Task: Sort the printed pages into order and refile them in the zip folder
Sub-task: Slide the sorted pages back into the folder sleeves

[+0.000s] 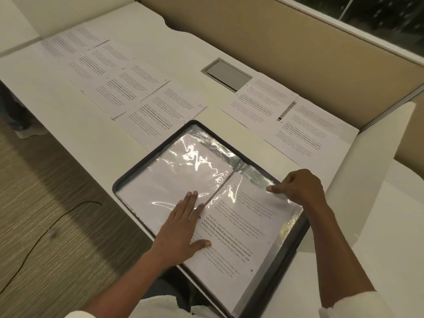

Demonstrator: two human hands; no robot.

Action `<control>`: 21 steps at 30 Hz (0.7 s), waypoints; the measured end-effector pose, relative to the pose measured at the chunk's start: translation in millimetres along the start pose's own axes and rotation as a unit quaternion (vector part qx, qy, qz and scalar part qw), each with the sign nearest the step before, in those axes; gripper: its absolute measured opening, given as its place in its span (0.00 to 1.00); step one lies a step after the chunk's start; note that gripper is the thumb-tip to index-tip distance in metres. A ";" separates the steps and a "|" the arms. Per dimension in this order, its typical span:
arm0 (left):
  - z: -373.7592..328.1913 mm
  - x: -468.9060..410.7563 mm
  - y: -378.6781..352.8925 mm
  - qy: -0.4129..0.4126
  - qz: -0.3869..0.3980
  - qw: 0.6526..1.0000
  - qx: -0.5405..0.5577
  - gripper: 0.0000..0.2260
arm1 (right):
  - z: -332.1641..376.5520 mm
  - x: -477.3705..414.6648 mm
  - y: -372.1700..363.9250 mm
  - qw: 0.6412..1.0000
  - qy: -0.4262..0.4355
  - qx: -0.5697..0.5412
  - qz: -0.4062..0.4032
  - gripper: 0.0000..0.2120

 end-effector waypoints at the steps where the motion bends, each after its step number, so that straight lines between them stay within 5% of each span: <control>1: -0.1 -0.2 -0.2 0.001 0.000 1.000 0.000 0.48 | -1.8 8.3 -1.2 0.997 -0.003 -0.070 -0.014 0.20; 4: 0.1 -0.4 -1.6 0.005 -0.001 1.000 0.002 0.47 | -17.7 28.9 -18.5 0.967 -0.037 -0.239 -0.076 0.20; 8: -1.6 -1.0 0.7 0.008 0.010 1.000 0.002 0.47 | -38.1 58.1 -48.9 0.907 -0.068 -0.405 -0.092 0.41; 15: -16.9 -2.4 25.8 0.033 0.043 0.998 0.029 0.46 | -56.2 126.9 -90.6 0.877 -0.073 -0.466 0.094 0.21; 21: -71.9 22.5 77.0 0.055 0.061 0.989 0.125 0.48 | -40.3 155.8 -97.2 0.846 0.056 -0.512 0.135 0.33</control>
Point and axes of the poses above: each hand's wrist, its own x-axis away from the middle knuckle, its own y-axis out of the back of the hand, z = x × y, the point moved 1 cm from there along -x, towards the middle knuckle, and after that the axes turned 1 degree about y, right-handed, at the moved point
